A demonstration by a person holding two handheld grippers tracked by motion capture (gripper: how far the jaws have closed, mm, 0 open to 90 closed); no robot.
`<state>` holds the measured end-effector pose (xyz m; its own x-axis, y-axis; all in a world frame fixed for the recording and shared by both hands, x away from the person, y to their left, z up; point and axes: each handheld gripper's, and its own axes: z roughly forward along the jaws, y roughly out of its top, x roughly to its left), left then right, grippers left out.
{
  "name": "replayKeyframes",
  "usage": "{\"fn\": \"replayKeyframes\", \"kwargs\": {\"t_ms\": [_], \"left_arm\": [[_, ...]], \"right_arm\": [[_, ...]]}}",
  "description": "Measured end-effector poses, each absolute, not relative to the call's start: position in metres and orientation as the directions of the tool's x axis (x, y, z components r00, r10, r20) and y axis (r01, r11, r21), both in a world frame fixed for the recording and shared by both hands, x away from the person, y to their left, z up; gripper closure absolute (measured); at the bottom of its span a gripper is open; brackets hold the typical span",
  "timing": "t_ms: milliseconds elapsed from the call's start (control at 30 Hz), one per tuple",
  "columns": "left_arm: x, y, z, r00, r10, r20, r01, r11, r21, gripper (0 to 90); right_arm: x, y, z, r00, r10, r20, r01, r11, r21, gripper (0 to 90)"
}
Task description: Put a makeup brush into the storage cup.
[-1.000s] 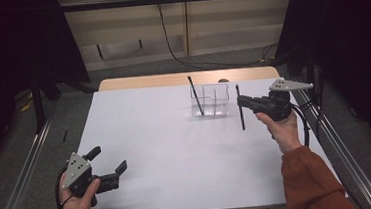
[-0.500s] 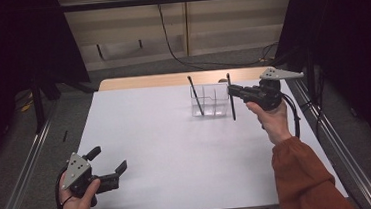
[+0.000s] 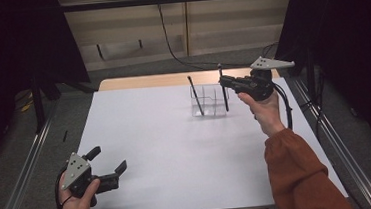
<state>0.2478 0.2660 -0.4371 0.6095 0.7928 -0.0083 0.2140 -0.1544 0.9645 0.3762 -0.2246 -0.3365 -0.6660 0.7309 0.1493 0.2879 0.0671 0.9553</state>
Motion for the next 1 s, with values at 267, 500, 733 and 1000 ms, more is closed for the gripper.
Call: {"fn": "replayKeyframes", "kwargs": {"t_ms": [267, 500, 733, 1000], "left_arm": [[0.248, 0.265, -0.437, 0.609, 0.793, -0.009, 0.216, -0.155, 0.964, 1.9], [0.248, 0.266, -0.437, 0.611, 0.792, -0.007, 0.215, -0.157, 0.964, 1.9], [0.249, 0.265, -0.437, 0.612, 0.791, -0.010, 0.216, -0.156, 0.964, 1.9], [0.249, 0.265, -0.438, 0.614, 0.789, -0.013, 0.218, -0.154, 0.964, 1.9]], "right_arm": [[0.390, -0.216, -0.332, -0.656, 0.743, 0.132, 0.277, 0.075, 0.958, 84.3], [0.400, -0.208, -0.327, -0.667, 0.732, 0.138, 0.265, 0.060, 0.962, 84.2], [0.412, -0.200, -0.323, -0.671, 0.728, 0.143, 0.257, 0.047, 0.965, 84.2], [0.427, -0.191, -0.326, -0.661, 0.737, 0.144, 0.265, 0.049, 0.963, 84.2]]}}
